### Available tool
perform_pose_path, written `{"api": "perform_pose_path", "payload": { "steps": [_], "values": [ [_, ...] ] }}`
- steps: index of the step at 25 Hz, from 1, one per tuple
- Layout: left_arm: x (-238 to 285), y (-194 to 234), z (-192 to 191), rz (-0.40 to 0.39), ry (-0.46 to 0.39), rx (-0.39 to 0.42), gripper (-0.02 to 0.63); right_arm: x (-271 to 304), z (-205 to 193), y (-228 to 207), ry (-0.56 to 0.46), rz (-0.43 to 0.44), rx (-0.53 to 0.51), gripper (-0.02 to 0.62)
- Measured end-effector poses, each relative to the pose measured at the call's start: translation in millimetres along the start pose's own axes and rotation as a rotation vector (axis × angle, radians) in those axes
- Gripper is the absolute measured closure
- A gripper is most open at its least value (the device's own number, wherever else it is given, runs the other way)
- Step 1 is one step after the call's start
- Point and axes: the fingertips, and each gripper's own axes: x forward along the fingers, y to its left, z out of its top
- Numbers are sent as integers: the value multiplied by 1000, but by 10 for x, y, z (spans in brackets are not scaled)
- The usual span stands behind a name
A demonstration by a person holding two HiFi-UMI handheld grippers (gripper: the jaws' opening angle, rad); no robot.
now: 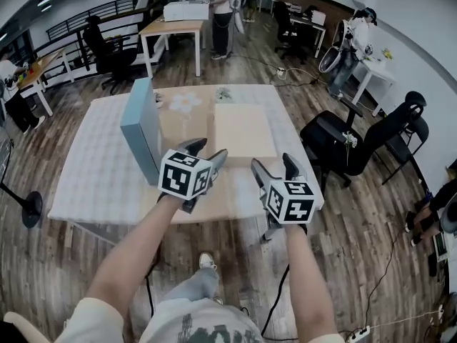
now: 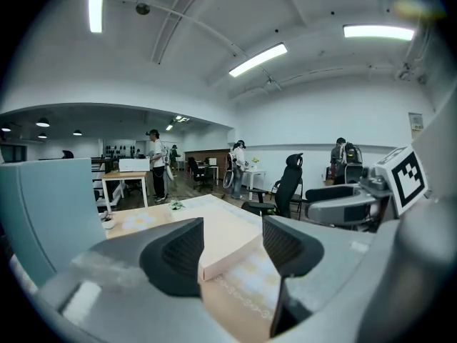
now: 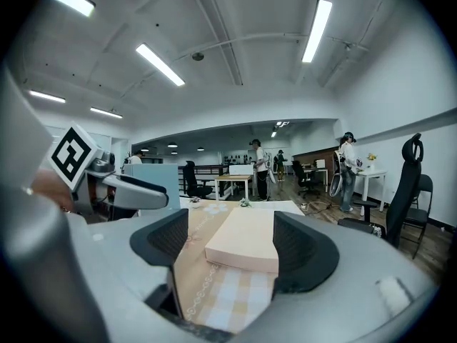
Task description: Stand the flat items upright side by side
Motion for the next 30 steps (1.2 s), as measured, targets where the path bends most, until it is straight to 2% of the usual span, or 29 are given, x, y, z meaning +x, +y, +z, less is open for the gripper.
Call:
{"api": "perform_pose_path", "payload": {
  "steps": [6,12,18,25,30],
  "values": [
    [534,273,80,5,14,-23,330,381,-75,-356,56,10,-3,221],
    [1206,779,50,22,48,-79,330,1054,-155,-716,126,36,1,221],
    [1863,1352,-101,38,108,-182,328,1862,-316,-975,232,108,21,221],
    [2407,1782,-403,30,194,-301,327,2632,-605,-1275,361,161,86,221],
    [2650,2004,-557,24,185,-413,327,3013,-831,-1526,448,162,149,213]
  ]
}}
